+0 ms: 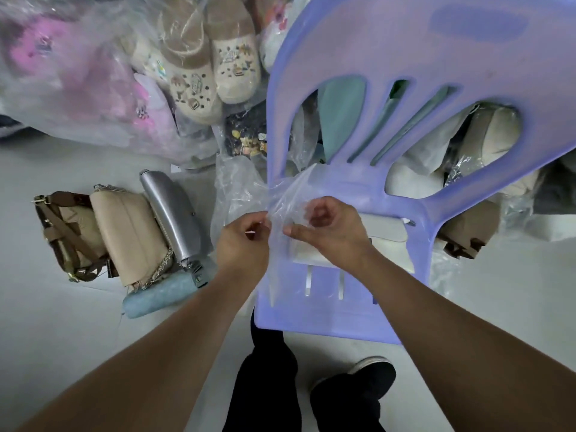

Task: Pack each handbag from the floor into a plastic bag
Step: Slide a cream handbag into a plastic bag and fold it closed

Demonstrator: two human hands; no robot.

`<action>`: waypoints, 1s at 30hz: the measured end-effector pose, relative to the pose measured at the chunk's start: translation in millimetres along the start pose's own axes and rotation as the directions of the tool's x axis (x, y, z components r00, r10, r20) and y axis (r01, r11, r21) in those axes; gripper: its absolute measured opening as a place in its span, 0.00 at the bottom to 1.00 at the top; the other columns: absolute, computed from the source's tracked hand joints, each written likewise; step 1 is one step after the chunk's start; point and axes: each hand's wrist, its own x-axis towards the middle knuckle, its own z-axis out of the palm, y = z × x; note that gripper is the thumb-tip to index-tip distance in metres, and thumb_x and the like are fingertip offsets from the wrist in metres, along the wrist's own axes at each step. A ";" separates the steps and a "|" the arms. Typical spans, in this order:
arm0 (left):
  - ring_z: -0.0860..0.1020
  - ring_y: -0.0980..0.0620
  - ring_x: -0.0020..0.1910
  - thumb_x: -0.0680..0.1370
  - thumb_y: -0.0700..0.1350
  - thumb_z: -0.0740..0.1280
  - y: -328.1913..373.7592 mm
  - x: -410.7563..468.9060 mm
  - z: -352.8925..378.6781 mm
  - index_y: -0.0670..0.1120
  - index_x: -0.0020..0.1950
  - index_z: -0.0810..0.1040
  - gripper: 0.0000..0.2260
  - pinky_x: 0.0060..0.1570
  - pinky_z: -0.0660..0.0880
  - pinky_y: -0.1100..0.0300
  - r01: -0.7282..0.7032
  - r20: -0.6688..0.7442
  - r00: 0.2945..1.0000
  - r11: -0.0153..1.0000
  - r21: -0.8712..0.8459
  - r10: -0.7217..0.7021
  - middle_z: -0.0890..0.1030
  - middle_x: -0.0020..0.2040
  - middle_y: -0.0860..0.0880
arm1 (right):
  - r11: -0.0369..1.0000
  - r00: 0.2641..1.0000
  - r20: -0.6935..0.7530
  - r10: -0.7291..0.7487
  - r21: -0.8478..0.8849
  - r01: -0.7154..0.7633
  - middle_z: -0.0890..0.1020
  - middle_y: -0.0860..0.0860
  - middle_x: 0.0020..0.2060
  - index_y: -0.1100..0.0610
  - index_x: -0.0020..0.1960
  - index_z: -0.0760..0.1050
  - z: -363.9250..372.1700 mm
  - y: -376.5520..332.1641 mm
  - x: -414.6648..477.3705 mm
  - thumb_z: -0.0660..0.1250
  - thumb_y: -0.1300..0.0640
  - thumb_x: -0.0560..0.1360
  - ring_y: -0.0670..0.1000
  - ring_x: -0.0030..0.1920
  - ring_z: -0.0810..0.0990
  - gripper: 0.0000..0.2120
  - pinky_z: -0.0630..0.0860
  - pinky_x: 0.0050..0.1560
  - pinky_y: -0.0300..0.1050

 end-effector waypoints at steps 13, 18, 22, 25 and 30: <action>0.85 0.49 0.47 0.80 0.38 0.66 -20.0 3.7 2.4 0.48 0.49 0.80 0.06 0.56 0.81 0.46 0.305 0.141 0.950 0.927 -0.219 -0.280 0.85 0.41 0.51 | 0.399 0.954 0.177 0.241 -0.914 0.069 0.67 0.53 0.70 0.42 0.80 0.55 -51.2 6.4 24.1 0.76 0.25 0.57 0.59 0.70 0.64 0.58 0.60 0.68 0.56; 0.84 0.47 0.48 0.80 0.40 0.66 -22.4 7.8 2.7 0.48 0.49 0.80 0.04 0.57 0.80 0.44 0.341 0.139 0.938 0.911 -0.230 -0.316 0.85 0.45 0.48 | 0.377 0.929 0.279 0.244 -0.910 0.174 0.70 0.48 0.57 0.48 0.63 0.70 -52.2 7.7 15.4 0.79 0.27 0.53 0.54 0.58 0.68 0.46 0.64 0.57 0.50; 0.81 0.50 0.43 0.81 0.41 0.66 -22.3 7.3 5.1 0.49 0.50 0.83 0.07 0.56 0.81 0.46 0.304 0.118 0.950 0.940 -0.153 -0.288 0.84 0.44 0.52 | 0.523 0.885 0.356 0.300 -0.837 0.159 0.77 0.41 0.48 0.44 0.52 0.69 -72.5 -10.3 5.1 0.84 0.36 0.54 0.47 0.50 0.77 0.36 0.71 0.43 0.43; 0.79 0.52 0.40 0.80 0.45 0.67 -22.9 5.2 11.6 0.51 0.51 0.85 0.06 0.51 0.82 0.53 0.268 0.109 0.960 0.957 -0.111 -0.256 0.84 0.42 0.55 | 0.600 0.828 0.439 0.350 -0.784 0.162 0.78 0.39 0.48 0.44 0.49 0.70 -87.1 -30.1 -7.8 0.85 0.38 0.56 0.40 0.47 0.77 0.31 0.71 0.40 0.38; 0.78 0.58 0.39 0.80 0.45 0.69 -18.5 -9.7 24.2 0.54 0.50 0.85 0.06 0.44 0.73 0.65 0.218 0.147 0.968 0.971 -0.099 -0.203 0.84 0.42 0.56 | 0.612 0.791 0.498 0.356 -0.764 0.205 0.78 0.36 0.54 0.42 0.61 0.71 -94.3 -49.4 -33.3 0.85 0.37 0.55 0.41 0.54 0.79 0.40 0.77 0.53 0.40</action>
